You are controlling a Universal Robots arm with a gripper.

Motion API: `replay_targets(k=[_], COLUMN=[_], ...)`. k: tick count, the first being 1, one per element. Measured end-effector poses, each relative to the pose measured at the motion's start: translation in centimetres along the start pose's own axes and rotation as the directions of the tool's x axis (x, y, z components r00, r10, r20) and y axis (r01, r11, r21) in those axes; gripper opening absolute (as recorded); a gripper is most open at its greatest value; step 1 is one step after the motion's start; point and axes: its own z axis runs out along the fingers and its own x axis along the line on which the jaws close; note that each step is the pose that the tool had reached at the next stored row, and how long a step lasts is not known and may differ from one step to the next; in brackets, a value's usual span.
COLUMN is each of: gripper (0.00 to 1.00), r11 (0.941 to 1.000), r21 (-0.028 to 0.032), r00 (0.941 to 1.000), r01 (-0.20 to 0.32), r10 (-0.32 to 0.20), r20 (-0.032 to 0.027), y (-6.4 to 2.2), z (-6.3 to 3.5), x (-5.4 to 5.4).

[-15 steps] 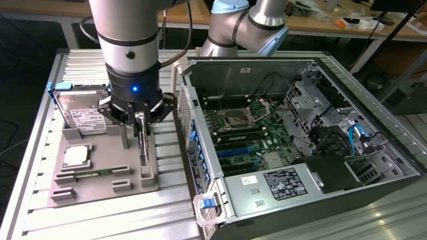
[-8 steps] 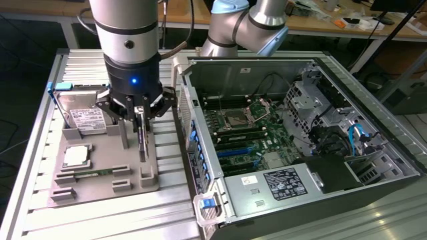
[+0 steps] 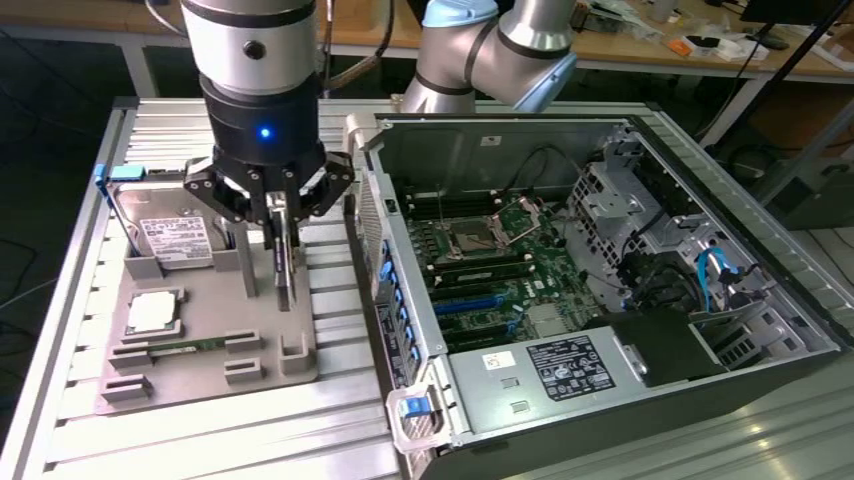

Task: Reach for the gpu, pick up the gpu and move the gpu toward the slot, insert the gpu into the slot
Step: 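Pick up the gpu and move the gpu toward the slot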

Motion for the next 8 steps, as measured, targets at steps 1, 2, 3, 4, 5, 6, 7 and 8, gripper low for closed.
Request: replay_targets(k=[1, 2, 3, 4, 5, 6, 7, 8], gripper=[0.27, 0.27, 0.27, 0.27, 0.27, 0.27, 0.27, 0.27], r11=[1.0, 1.0, 1.0, 1.0, 1.0, 1.0, 1.0, 1.0], r21=[0.0001, 0.0001, 0.0, 0.0, 0.0001, 0.0001, 0.0001, 0.0], r00=[1.0, 1.0, 1.0, 1.0, 1.0, 1.0, 1.0, 1.0], r01=[0.0, 0.0, 0.0, 0.0, 0.0, 0.0, 0.0, 0.0], r10=[0.0, 0.0, 0.0, 0.0, 0.0, 0.0, 0.0, 0.0], r20=[0.0, -0.0001, 0.0, -0.0001, -0.0001, -0.0001, -0.0001, -0.0001], y=[0.0, 0.01, 0.01, 0.02, 0.02, 0.03, 0.04, 0.04], z=[-0.23, -0.57, -0.83, -1.11, -1.4, -1.69, -2.01, -2.28], x=[0.0, 0.0, 0.0, 0.0, 0.0, 0.0, 0.0, 0.0])
